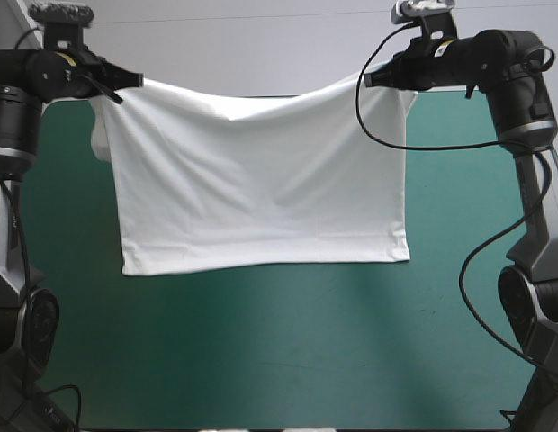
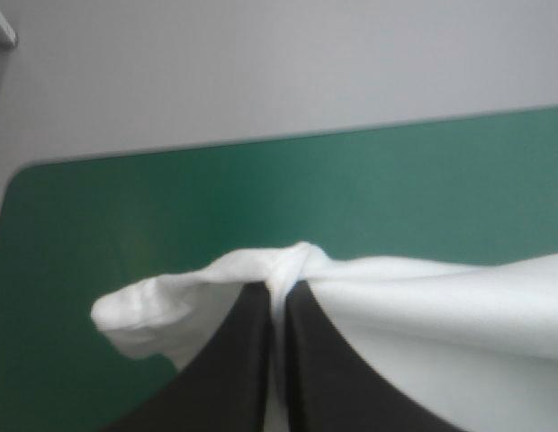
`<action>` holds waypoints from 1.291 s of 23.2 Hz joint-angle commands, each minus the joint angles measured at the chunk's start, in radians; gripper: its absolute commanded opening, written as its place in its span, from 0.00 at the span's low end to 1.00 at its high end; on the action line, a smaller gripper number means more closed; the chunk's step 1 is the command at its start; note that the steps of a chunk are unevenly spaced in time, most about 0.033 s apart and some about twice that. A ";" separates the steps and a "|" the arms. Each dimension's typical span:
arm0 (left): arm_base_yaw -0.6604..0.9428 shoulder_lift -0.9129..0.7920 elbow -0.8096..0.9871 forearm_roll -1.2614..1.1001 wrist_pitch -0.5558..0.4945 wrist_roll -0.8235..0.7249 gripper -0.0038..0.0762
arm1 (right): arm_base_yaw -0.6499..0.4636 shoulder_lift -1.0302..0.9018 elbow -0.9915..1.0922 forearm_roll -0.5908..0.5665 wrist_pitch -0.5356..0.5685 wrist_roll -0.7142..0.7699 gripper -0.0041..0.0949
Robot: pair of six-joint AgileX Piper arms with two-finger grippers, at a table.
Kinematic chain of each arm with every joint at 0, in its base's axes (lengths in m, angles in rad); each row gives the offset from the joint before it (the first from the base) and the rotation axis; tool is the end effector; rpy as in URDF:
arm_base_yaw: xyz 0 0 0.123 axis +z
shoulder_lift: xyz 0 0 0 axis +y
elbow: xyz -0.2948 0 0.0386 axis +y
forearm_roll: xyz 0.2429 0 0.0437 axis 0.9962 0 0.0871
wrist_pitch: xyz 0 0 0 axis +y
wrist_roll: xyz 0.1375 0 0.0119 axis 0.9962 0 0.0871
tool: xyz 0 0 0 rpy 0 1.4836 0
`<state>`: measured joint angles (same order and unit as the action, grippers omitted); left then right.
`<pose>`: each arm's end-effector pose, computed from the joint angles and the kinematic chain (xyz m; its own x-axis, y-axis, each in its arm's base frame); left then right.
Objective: Fold the cloth
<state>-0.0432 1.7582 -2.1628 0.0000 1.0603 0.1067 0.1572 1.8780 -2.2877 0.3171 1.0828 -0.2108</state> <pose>0.4148 -0.0179 0.4668 -0.5302 0.1295 -0.8379 0.1002 0.9909 0.0897 0.4319 0.1070 0.4581 -0.5053 -0.1367 -0.8520 -0.4104 0.9066 0.0980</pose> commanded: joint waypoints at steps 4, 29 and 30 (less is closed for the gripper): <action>-0.001 -0.058 -0.303 -0.008 -0.045 0.065 0.07 | -0.002 -0.074 -0.257 0.013 -0.099 -0.007 0.02; -0.001 0.181 -0.293 -0.054 -0.236 0.126 0.07 | -0.024 0.145 -0.263 -0.022 -0.205 0.027 0.02; -0.001 0.181 -0.291 -0.054 -0.171 0.127 0.07 | -0.024 0.149 -0.263 -0.032 -0.141 0.053 0.02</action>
<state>-0.0432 1.9990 -2.4340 -0.0476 0.8034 0.2191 0.1437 2.0735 -2.5258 0.3082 0.8444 -0.2239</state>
